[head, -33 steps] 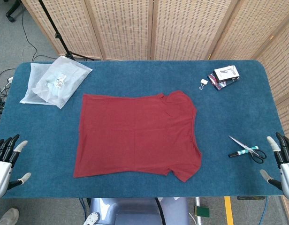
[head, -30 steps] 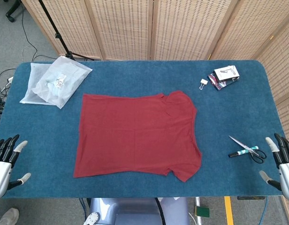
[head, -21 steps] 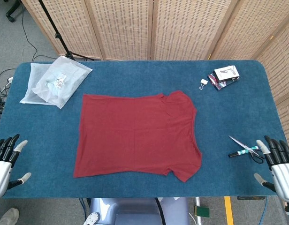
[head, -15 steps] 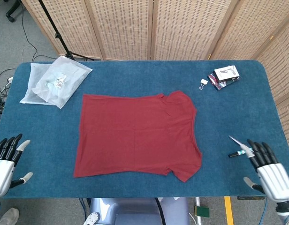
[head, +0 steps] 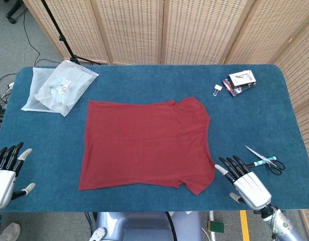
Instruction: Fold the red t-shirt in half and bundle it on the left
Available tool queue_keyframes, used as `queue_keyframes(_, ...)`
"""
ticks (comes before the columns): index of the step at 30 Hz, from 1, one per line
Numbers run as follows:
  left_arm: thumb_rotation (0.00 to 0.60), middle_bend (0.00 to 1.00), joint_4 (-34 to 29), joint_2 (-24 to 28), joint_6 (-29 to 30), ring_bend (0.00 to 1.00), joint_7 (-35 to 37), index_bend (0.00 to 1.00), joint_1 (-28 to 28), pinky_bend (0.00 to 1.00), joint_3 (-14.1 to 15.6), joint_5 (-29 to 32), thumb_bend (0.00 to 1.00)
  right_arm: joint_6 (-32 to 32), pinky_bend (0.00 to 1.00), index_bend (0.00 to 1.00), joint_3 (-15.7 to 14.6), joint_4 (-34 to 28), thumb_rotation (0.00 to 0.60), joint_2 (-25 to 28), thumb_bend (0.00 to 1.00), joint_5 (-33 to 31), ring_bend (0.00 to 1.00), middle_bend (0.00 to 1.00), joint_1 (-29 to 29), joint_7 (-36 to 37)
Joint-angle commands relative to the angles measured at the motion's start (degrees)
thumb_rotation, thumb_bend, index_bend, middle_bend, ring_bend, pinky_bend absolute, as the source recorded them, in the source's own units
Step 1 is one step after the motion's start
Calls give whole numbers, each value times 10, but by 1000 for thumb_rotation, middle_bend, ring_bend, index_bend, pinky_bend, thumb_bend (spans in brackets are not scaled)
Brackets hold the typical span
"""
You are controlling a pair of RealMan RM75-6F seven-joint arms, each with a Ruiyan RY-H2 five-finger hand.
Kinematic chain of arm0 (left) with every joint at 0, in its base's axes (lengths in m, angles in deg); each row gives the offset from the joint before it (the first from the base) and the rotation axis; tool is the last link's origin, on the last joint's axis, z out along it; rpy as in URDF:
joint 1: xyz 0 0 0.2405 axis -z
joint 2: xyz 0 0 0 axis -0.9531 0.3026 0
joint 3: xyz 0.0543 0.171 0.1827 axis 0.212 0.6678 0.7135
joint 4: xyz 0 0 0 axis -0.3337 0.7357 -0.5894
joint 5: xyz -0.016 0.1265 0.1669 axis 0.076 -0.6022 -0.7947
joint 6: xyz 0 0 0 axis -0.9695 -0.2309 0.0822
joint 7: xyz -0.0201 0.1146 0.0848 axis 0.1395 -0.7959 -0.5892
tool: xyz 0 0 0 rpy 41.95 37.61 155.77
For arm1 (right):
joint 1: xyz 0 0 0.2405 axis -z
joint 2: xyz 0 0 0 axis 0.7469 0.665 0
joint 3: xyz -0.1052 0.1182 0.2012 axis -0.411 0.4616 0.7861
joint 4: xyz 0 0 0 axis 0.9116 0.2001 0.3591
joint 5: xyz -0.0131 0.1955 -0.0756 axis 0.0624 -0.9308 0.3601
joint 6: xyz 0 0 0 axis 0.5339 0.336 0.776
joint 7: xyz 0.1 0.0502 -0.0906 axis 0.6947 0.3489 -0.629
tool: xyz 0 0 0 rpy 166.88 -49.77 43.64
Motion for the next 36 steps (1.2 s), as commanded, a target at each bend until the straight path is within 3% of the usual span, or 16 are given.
queue_keyframes(1, 600, 0, -1, -1, -2, 0, -1, 0, 1, 0, -1, 3, 0, -30, 0, 132, 2, -8, 600, -18, 0, -7, 0, 0, -14, -29)
queue_keyframes(22, 600, 0, -5, -1, -15, 0, -5, 0, 6, 0, -8, 24, 0, -116, 0, 222, 7, -8, 600, -105, 1, -51, 0, 0, -59, -126)
queue_keyframes(36, 600, 0, -6, -2, -18, 0, -9, 0, 8, 0, -8, 28, 0, -111, 0, 287, 17, 14, 600, -151, 149, -70, 0, 0, -73, -143)
